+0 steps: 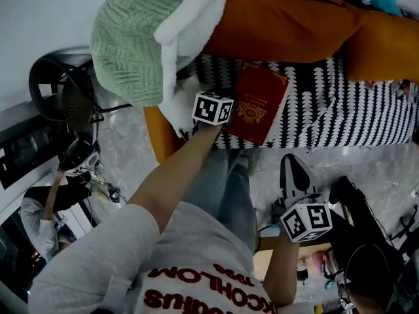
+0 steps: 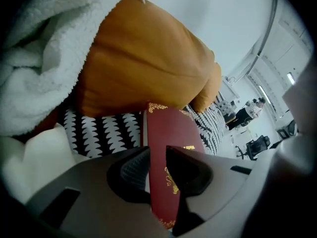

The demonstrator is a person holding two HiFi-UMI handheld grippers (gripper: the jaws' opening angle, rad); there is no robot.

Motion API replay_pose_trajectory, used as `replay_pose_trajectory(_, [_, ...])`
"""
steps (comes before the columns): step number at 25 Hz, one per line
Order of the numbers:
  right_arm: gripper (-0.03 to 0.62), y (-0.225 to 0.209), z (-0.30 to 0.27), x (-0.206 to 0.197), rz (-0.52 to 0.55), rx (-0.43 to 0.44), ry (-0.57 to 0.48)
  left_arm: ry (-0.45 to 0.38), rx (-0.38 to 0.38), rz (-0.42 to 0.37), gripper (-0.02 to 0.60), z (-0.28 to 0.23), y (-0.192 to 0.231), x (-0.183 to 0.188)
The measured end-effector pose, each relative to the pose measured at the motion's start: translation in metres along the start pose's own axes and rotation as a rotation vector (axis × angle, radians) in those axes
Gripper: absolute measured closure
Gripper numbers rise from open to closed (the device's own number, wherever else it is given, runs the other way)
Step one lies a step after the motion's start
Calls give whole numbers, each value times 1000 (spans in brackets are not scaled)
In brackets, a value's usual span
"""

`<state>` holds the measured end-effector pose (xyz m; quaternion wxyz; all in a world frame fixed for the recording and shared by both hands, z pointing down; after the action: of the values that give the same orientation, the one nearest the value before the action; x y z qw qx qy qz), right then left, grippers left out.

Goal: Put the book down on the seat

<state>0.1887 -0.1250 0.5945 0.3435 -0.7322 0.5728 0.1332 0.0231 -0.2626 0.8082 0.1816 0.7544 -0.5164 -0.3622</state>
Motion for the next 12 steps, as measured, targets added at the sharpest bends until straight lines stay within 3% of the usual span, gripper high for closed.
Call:
replay_pose_trajectory(3, [566, -1, 1, 0, 6, 2, -7, -29, 17, 19, 526, 7, 0, 1])
replay_pose_trajectory(8, [566, 2, 0, 7, 19, 2, -23, -46, 41, -46, 565, 15, -2, 7])
replay_pose_trajectory(12, [567, 5, 3, 16, 53, -17, -53, -112, 24, -119, 566, 29, -21, 24])
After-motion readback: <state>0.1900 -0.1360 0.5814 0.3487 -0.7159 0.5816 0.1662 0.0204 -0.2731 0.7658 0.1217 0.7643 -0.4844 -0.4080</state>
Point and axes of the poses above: the fingertips, and each gripper's own axes: z backward along the fingers, y to its left, x out of its top, the point moved 3 cm from there along z, backward along the fingers, and after that the axes turned 14 degrees about -x, right-handed, at the moved point
